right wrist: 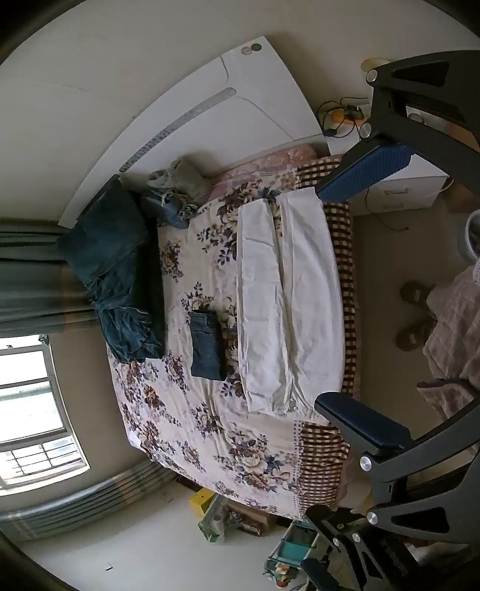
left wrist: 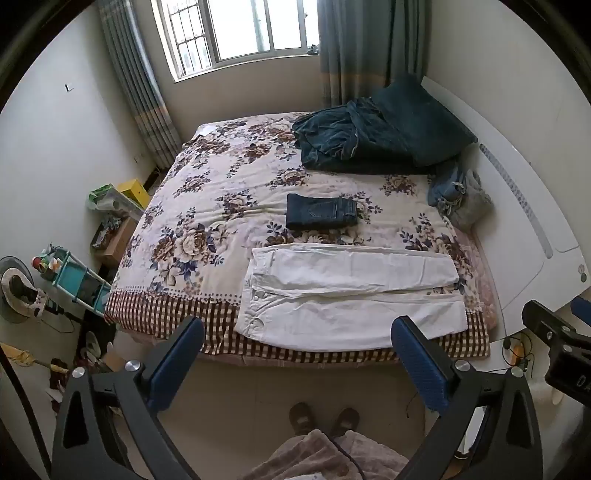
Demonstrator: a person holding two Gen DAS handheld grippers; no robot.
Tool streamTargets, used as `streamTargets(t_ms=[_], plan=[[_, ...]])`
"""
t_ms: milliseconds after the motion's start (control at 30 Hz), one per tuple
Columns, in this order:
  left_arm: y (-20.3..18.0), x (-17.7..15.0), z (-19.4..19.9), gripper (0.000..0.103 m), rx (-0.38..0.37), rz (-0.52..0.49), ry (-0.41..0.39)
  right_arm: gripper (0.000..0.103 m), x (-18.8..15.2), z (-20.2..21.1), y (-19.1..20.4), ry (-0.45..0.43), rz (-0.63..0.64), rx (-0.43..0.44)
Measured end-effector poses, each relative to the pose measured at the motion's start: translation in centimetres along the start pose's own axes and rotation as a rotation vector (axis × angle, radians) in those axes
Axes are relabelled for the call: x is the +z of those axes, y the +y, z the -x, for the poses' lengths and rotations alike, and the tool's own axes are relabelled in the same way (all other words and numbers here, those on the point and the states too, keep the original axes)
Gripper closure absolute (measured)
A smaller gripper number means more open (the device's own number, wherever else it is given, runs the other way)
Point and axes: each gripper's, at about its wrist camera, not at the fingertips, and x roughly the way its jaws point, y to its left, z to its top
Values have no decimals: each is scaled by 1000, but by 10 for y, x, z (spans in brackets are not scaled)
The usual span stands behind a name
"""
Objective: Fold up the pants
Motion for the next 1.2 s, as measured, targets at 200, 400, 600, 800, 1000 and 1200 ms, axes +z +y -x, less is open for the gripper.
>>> streamTargets(t_ms=[200,400,600,800,1000,1200], plan=[[0,0,0,0,-1,2,-1,0,1,3,0,-1,10,-11],[0,0,0,0,2,0,-2,0,3,4,0,-2,13,-20],[1,0,0,0,0,0,-3,0,1,8,1,-5,16,-22],[-3,9,0,0,2,-4,-11,0,-5,5,4,-4,20,-23],[-7,11,5,0,2,-2,-18,0,-14,9,4,-5,23,-16],[-7,15,7,0,3,6,-18,0,-15,13,9,0,30,-14]])
